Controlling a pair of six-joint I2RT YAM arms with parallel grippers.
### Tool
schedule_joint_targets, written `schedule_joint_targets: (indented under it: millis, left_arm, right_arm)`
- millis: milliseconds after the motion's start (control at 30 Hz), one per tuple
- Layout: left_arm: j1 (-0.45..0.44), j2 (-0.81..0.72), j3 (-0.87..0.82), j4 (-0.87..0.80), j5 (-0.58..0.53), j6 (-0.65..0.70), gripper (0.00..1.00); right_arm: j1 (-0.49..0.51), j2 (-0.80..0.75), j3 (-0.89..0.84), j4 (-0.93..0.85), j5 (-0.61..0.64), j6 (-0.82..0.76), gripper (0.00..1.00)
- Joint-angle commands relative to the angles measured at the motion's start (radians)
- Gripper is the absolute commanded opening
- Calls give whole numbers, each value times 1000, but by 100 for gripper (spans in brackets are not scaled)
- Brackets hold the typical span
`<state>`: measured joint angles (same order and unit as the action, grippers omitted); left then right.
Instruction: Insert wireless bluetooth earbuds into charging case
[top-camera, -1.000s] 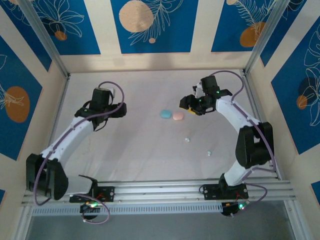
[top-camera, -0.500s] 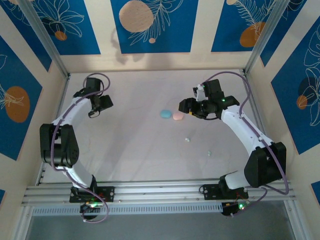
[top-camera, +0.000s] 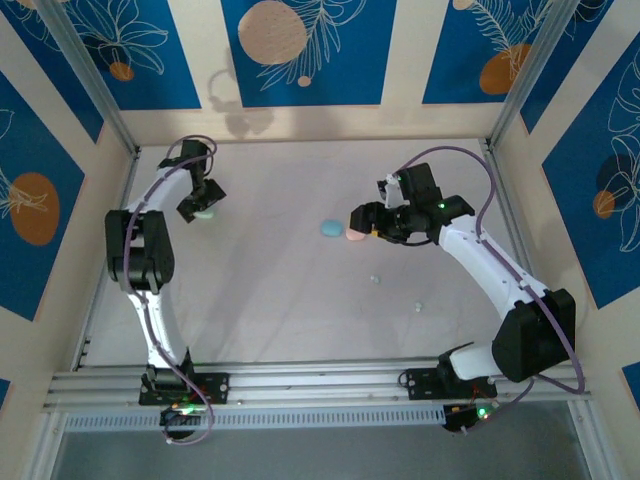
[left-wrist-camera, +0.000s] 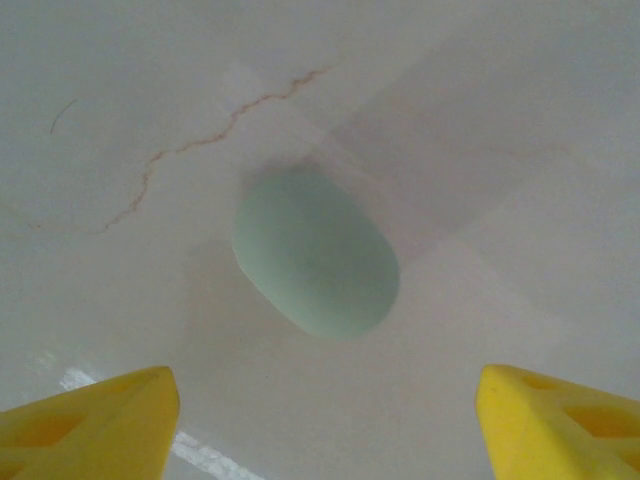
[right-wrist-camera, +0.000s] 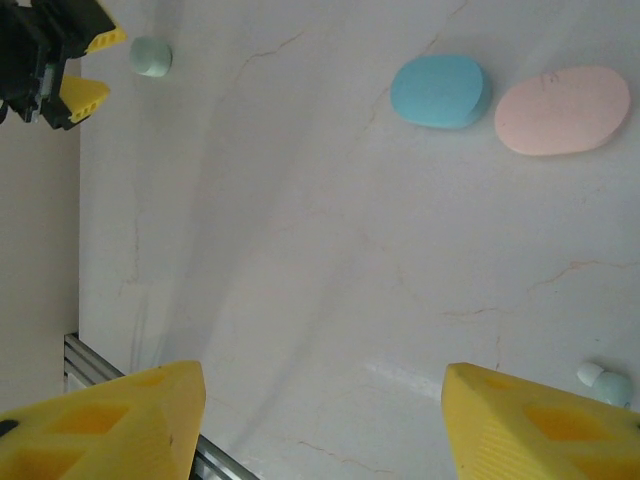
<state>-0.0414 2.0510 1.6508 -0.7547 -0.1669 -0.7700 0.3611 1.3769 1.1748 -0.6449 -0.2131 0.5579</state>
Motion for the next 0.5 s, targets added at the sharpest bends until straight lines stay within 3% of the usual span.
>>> schedule_joint_targets:
  millis: [0, 200, 467]
  left_arm:
    - [11, 59, 85, -129, -63, -102, 77]
    - [11, 158, 189, -199, -71, -227, 77]
    - [11, 243, 280, -229, -98, -278, 74]
  right_arm:
    - [9, -11, -9, -22, -8, 14, 64]
    - [12, -3, -3, -24, -15, 19, 64]
    - [18, 19, 24, -39, -21, 9, 65]
